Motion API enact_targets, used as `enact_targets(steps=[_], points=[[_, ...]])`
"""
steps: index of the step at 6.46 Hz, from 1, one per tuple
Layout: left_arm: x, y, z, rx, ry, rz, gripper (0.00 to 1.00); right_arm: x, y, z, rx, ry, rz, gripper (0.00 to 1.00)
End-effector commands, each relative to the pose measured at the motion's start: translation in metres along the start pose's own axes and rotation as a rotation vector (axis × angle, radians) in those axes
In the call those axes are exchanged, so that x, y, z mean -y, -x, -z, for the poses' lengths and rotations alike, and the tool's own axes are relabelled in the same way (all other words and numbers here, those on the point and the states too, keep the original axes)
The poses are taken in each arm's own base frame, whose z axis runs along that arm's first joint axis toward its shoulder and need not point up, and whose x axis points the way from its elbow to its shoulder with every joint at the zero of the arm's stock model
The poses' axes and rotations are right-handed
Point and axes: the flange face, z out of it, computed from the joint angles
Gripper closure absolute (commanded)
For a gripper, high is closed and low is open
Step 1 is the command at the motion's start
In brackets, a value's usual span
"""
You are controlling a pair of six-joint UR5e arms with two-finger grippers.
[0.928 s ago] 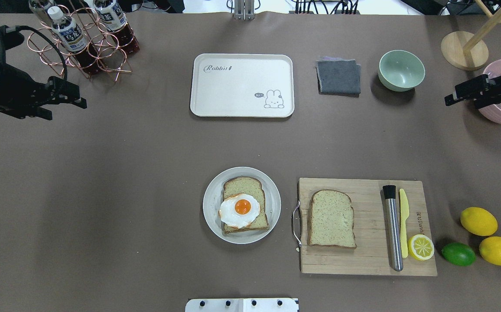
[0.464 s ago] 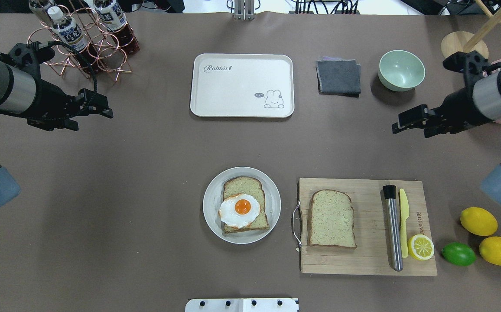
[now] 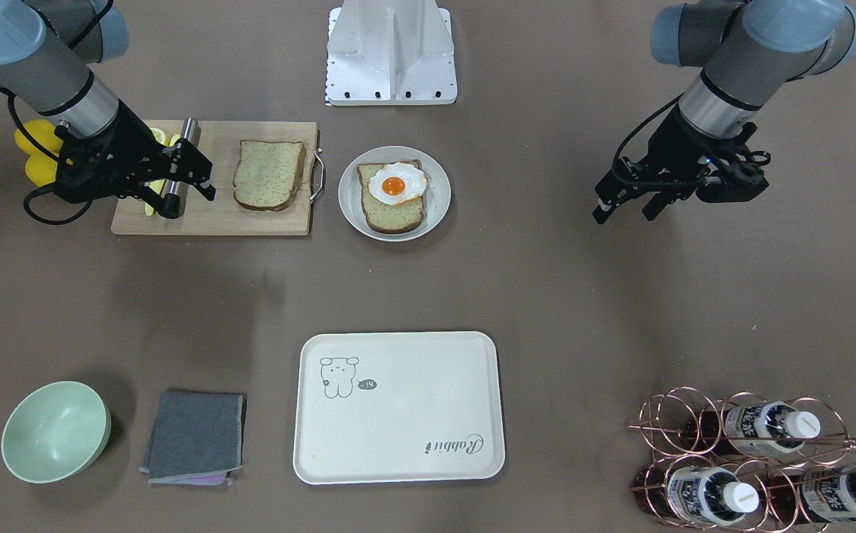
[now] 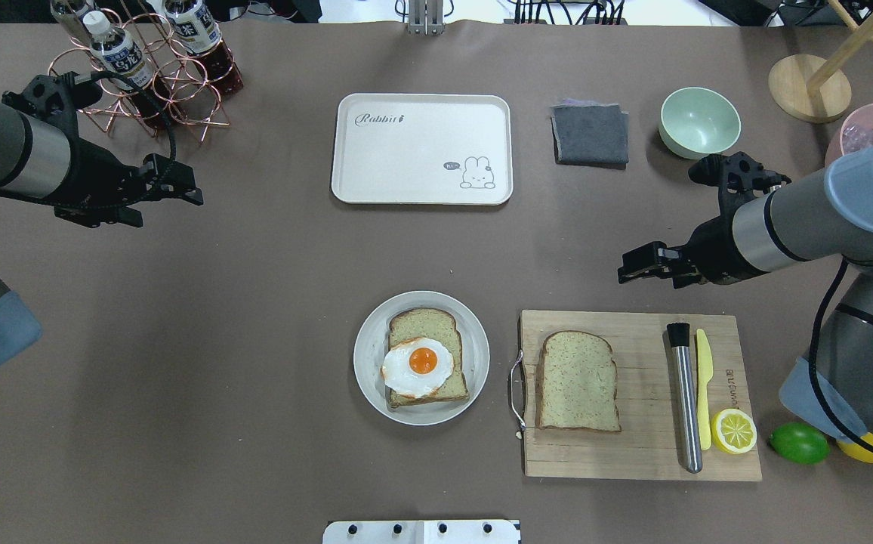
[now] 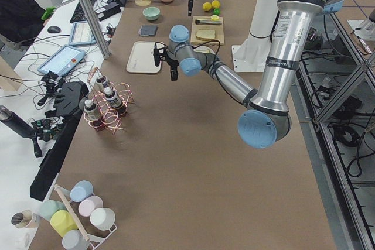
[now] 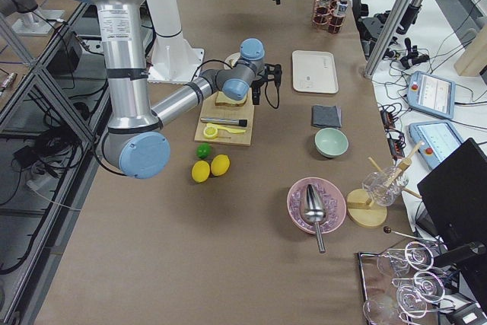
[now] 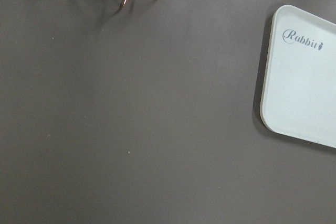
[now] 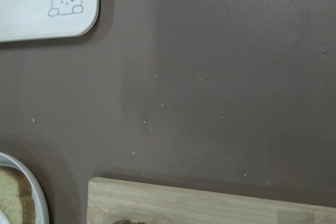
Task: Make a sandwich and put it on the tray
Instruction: 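Lower the right gripper to the board's bread slice while the left arm advances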
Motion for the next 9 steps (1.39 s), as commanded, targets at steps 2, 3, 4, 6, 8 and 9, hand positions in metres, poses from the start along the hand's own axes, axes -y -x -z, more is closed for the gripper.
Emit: enact_targets(steps=[2, 3, 4, 6, 8, 9], points=[[0.0, -0.002, 0.001, -0.003, -0.002, -0.001, 0.02, -0.035, 0.01, -0.031, -0.019, 0.057, 0.038, 0.01], [0.001, -0.001, -0.001, 0.0, -0.001, -0.001, 0.02, -0.047, 0.014, -0.044, -0.04, 0.045, 0.055, 0.01], [0.003, 0.0, -0.002, 0.006, -0.014, 0.001, 0.02, -0.057, 0.009, -0.052, -0.063, 0.041, 0.053, 0.03], [0.002, 0.001, 0.001, 0.004, -0.02, 0.0, 0.02, -0.074, 0.009, -0.06, -0.081, 0.039, 0.03, 0.2], [0.002, 0.002, 0.001, 0.006, -0.022, 0.003, 0.02, -0.093, 0.018, -0.07, -0.083, 0.05, 0.04, 0.2], [0.002, 0.003, 0.001, 0.007, -0.021, 0.003, 0.02, -0.106, 0.026, -0.074, -0.082, 0.047, 0.035, 0.21]])
